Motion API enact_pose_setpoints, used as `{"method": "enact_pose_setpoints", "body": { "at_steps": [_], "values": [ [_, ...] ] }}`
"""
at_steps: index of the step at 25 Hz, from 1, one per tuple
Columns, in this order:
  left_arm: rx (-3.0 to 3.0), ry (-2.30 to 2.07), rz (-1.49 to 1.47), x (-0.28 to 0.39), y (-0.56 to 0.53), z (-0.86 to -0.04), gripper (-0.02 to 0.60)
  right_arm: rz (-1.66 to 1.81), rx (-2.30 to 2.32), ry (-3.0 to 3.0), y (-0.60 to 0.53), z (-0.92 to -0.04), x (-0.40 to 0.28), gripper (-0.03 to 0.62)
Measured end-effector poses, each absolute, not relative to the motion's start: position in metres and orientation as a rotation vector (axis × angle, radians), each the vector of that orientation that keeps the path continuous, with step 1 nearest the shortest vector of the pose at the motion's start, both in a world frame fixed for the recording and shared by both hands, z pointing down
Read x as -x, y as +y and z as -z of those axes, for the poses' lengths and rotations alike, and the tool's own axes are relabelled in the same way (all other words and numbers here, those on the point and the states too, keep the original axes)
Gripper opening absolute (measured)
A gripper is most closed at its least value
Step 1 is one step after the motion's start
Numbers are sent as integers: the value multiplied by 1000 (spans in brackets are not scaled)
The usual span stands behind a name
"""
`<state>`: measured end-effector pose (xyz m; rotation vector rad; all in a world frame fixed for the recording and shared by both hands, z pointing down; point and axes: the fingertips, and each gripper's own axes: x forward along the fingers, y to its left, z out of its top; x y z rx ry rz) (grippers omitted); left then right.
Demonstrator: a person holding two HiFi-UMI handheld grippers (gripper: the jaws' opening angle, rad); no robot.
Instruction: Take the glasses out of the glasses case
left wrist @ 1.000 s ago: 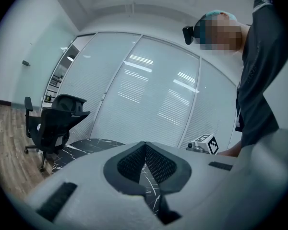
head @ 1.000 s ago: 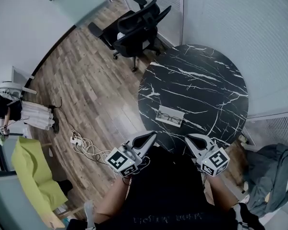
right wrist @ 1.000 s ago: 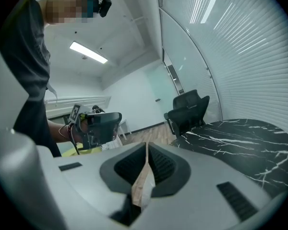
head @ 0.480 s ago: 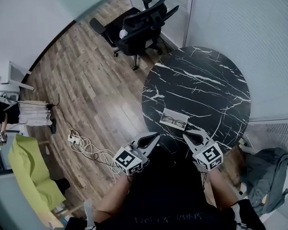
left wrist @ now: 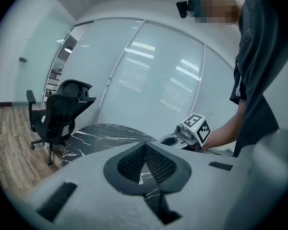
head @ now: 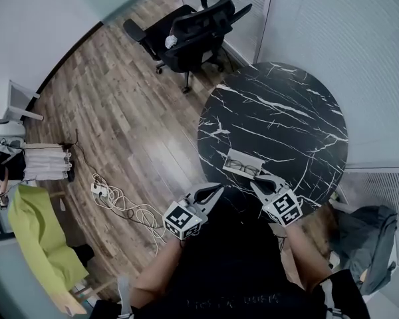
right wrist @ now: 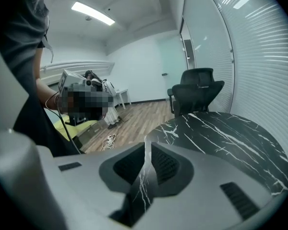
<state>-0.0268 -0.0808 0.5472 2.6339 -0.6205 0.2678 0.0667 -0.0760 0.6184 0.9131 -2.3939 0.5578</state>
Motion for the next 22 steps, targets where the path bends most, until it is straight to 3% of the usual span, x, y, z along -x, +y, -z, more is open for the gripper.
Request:
{"method": "enact_pose_setpoints", "body": {
  "at_steps": [22],
  "values": [
    [-2589, -657, -284, 36, -79, -561, 18, -489, -741, -2222, -92, -688, -56, 33]
  ]
}}
